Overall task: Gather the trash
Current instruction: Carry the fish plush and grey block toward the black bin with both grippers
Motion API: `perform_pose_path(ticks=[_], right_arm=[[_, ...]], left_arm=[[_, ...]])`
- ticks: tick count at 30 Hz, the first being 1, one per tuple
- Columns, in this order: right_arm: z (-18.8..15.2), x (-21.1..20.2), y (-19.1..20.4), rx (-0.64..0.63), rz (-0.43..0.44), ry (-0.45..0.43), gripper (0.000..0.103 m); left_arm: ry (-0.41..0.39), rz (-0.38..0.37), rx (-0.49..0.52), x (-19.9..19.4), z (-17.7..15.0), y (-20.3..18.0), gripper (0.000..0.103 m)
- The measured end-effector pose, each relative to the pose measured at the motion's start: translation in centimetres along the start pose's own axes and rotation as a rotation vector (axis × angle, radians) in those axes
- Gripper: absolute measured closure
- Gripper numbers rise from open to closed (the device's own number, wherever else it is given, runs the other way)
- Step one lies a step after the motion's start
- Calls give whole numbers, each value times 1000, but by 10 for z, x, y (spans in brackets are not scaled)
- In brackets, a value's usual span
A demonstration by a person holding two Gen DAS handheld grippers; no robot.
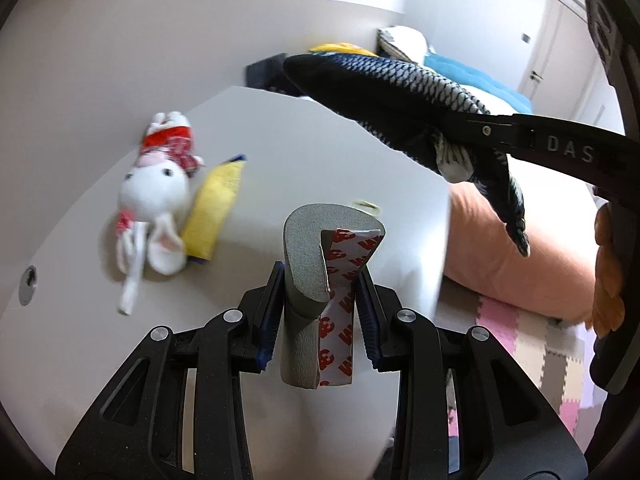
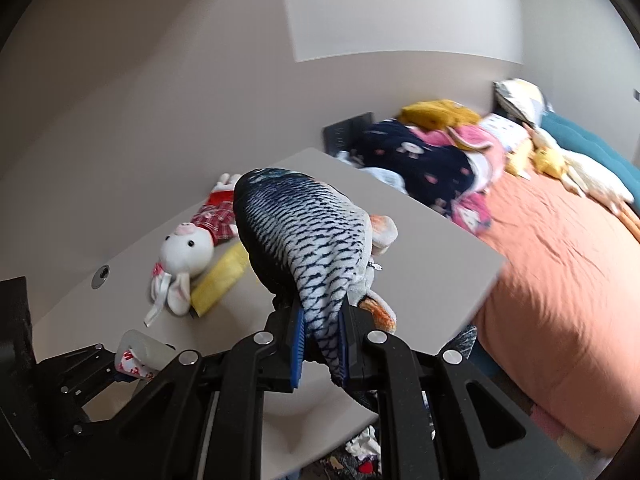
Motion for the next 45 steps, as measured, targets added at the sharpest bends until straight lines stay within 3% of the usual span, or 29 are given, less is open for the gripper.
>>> perform_pose_path(ticks=[22, 32, 38, 39, 40, 41, 42, 45], right_arm=[[-118, -115, -76, 213, -186, -57, 87], [-167, -126, -109, 312, -261, -32, 86], [-189, -123, -126, 363, -289, -7, 79], [-192, -123, -129, 375, -290, -6, 73], [-194, -123, -131, 383, -293, -7, 66], [-197, -123, -134, 391, -301, -10, 63], [-199, -125, -137, 398, -310, -15, 57], [-201, -132, -143, 412, -318, -38, 53]], left_arm=[[50, -179, 247, -6, -52, -135, 69], [100, -214, 341, 0, -77, -172, 69], [161, -207, 401, 14, -91, -187, 67], [173, -205, 420, 16, -94, -190, 64], [183, -197, 437, 18, -97, -194, 47], [181, -189, 442, 17, -97, -195, 21], [165, -171, 447, 17, -97, -197, 10], [124, -144, 466, 13, -96, -200, 10]])
Point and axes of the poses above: each gripper's, at about its wrist camera, not at the fingertips, and x roughly the way its jaws point, y to its left, z to its top, the point moved 3 cm from there along x, roughly the way its jaws point, and after that the axes turned 10 degrees about z, right-handed, at the moved point
